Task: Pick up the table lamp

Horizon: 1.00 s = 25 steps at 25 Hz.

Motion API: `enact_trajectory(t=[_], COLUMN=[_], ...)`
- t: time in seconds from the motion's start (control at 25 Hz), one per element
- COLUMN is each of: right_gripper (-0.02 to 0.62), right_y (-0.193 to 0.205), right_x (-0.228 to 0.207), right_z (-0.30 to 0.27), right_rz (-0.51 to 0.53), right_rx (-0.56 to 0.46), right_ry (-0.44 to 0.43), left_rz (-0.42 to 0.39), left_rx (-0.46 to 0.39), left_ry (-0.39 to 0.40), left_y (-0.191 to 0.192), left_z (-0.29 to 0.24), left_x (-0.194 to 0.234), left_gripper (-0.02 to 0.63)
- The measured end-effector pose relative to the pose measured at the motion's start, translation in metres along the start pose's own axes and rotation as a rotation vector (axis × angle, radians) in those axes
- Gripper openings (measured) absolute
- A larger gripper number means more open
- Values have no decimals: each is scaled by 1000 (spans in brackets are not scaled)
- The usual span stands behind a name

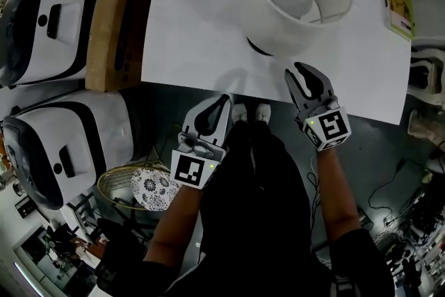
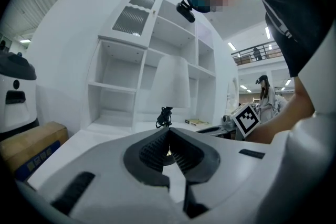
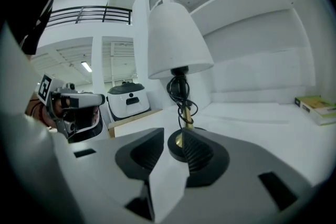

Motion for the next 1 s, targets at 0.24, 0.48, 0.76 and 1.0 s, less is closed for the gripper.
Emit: enact_trajectory(t=[0.24,0.48,0.76,1.0], right_gripper=[101,110,112,114], right_y=[3,7,11,6], right_x=[-2,-5,-15,-23], right_z=[-18,-31,-40,-55], right_rz=[-4,-28,-39,-8], right_rx=[-12,-30,-14,-1], right_ry=[4,18,46,53], left_rz=[20,-4,-25,20], left_rx=[-12,12,2,-15], left_ry=[-4,20,30,30], left_y=[8,21,24,22], left_z=[-12,-22,-40,-57], left_x=[5,8,8,2], left_gripper=[17,17,17,17])
Point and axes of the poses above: the fingertips, and each gripper's own axes: z backward along the fingers, x to its left, y out of its underside, the point moved 5 cm from there along z, backward along the fingers, and after that the axes turned 13 degrees about x, right-handed, at the moved point
